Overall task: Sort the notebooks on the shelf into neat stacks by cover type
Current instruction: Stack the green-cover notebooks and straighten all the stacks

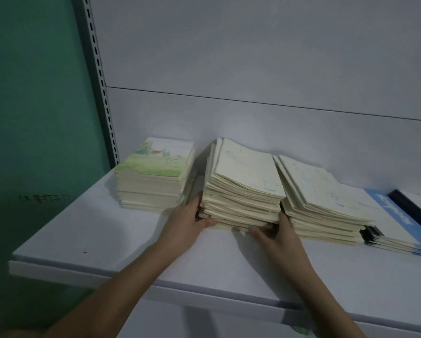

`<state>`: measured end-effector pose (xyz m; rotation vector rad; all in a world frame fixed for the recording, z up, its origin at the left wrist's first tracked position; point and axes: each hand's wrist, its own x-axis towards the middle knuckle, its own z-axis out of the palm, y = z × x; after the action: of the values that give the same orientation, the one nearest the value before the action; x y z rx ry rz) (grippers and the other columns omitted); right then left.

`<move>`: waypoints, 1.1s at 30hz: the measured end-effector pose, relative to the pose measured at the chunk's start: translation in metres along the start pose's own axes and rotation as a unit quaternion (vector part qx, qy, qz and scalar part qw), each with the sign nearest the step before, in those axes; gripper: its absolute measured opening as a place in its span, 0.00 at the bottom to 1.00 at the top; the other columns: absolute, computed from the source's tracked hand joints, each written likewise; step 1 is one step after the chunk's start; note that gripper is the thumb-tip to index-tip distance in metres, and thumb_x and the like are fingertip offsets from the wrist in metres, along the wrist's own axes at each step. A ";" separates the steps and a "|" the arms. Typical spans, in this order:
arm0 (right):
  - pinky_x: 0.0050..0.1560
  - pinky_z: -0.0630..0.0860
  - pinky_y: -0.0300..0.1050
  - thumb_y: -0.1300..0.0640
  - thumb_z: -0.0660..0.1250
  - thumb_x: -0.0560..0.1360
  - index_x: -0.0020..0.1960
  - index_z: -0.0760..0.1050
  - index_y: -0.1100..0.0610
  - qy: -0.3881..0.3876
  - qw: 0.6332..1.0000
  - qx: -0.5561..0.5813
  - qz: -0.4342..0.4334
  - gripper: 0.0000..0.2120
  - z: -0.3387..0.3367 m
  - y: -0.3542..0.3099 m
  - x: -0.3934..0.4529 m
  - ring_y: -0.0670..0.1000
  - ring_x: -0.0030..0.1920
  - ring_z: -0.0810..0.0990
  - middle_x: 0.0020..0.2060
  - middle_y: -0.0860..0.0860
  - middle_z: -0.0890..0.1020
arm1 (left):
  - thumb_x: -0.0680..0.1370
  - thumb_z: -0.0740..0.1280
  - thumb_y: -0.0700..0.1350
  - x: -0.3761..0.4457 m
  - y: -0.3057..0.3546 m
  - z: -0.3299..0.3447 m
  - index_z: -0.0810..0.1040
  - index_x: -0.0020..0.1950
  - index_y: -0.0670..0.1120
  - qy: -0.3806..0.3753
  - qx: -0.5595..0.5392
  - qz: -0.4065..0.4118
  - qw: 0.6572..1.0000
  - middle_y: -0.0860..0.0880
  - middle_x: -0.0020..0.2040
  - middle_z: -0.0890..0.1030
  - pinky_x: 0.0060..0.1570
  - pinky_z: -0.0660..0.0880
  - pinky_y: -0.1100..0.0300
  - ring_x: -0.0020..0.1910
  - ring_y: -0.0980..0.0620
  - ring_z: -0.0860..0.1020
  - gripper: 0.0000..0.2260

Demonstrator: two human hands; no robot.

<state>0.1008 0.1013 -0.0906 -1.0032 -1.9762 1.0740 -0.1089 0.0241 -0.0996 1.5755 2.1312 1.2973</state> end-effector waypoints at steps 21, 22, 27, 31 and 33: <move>0.61 0.75 0.58 0.41 0.62 0.76 0.69 0.68 0.62 -0.031 0.976 -0.025 0.213 0.30 -0.042 -0.081 0.104 0.60 0.56 0.78 0.59 0.57 0.77 | 0.77 0.64 0.48 0.068 0.064 -0.015 0.72 0.70 0.55 -0.044 -0.293 -0.150 0.943 0.53 0.58 0.82 0.61 0.75 0.46 0.57 0.49 0.80 0.21; 0.60 0.76 0.58 0.41 0.62 0.76 0.69 0.68 0.61 -0.043 0.973 -0.025 0.226 0.30 -0.042 -0.080 0.105 0.60 0.55 0.78 0.59 0.57 0.77 | 0.78 0.64 0.46 0.068 0.063 -0.015 0.73 0.68 0.54 -0.047 -0.311 -0.149 0.937 0.52 0.57 0.82 0.59 0.76 0.48 0.55 0.49 0.81 0.18; 0.59 0.77 0.55 0.39 0.56 0.80 0.73 0.63 0.60 -0.083 0.961 -0.130 0.229 0.30 -0.041 -0.084 0.111 0.61 0.56 0.78 0.65 0.59 0.74 | 0.79 0.63 0.43 0.073 0.061 -0.017 0.74 0.65 0.51 -0.060 -0.361 -0.158 0.917 0.48 0.54 0.84 0.45 0.77 0.55 0.51 0.48 0.83 0.14; 0.55 0.80 0.54 0.36 0.56 0.79 0.73 0.64 0.61 -0.100 0.954 -0.131 0.251 0.34 -0.053 -0.081 0.114 0.59 0.50 0.82 0.60 0.60 0.77 | 0.81 0.60 0.49 0.077 0.057 -0.016 0.76 0.60 0.46 -0.056 -0.388 -0.171 0.904 0.48 0.46 0.83 0.41 0.73 0.58 0.44 0.51 0.81 0.12; 0.56 0.80 0.56 0.33 0.55 0.77 0.72 0.65 0.61 -0.112 0.947 -0.150 0.260 0.37 -0.054 -0.082 0.116 0.60 0.46 0.83 0.54 0.61 0.79 | 0.81 0.58 0.56 0.077 0.052 -0.016 0.81 0.57 0.46 -0.046 -0.396 -0.192 0.897 0.48 0.43 0.84 0.42 0.73 0.57 0.43 0.50 0.81 0.18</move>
<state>0.0638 0.1902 0.0265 -1.7014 -2.1590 1.2223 -0.1150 0.0836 -0.0268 0.8077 1.4299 1.5963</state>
